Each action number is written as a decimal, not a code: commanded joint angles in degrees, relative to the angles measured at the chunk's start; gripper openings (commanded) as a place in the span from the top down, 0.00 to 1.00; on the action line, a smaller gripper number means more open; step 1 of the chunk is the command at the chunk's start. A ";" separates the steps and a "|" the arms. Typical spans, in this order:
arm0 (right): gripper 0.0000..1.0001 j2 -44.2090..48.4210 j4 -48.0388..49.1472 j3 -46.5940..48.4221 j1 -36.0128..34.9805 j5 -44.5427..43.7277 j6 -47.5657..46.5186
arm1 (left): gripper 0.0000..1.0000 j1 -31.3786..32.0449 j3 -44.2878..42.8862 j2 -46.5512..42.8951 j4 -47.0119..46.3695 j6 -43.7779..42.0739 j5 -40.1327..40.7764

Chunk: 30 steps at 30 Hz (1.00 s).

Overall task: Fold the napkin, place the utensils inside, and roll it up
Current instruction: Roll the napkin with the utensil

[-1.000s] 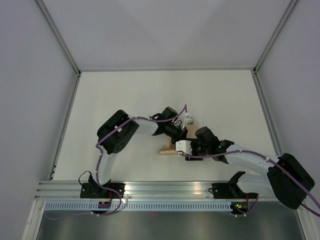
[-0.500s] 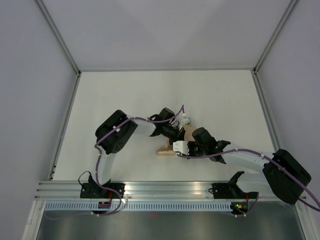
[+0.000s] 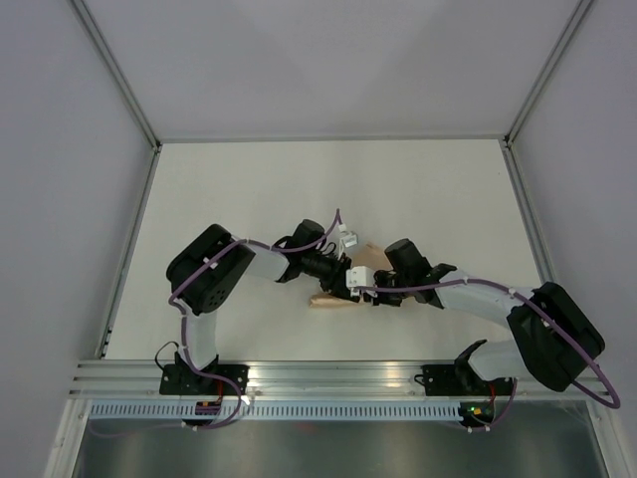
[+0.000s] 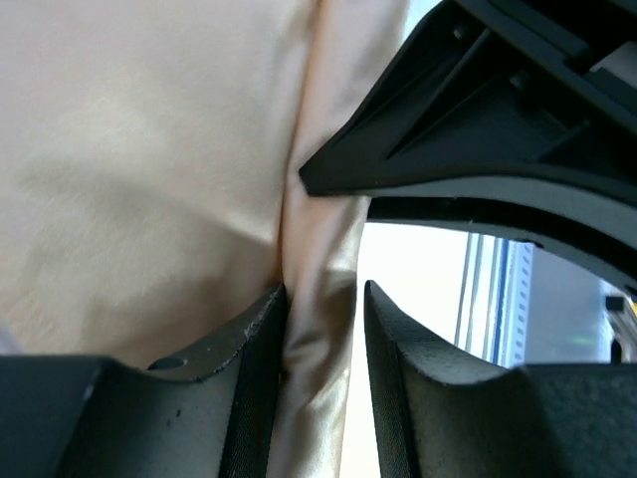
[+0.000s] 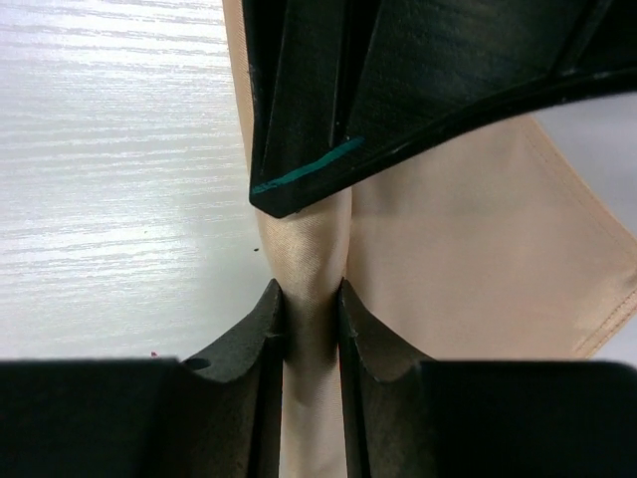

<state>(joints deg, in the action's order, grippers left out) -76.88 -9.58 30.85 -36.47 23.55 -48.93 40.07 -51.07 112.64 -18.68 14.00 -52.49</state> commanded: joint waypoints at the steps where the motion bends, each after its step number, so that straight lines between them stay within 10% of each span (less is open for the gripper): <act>1: 1.00 -3.61 -6.76 2.62 3.24 1.84 -2.04 | 0.57 -1.57 4.21 -3.46 -2.93 4.01 7.21; 19: 1.00 -28.30 -31.19 23.36 10.54 13.18 -13.03 | 0.50 -6.33 30.92 -33.79 -35.90 -0.45 38.68; 30: 0.99 -37.46 -40.60 32.77 11.95 14.68 -14.53 | 0.39 18.27 24.27 -32.05 -20.53 -31.99 60.38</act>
<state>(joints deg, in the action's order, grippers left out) -108.31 -47.79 65.39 -23.99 42.35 -59.59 54.35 -23.31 78.04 -41.87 -4.67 -1.28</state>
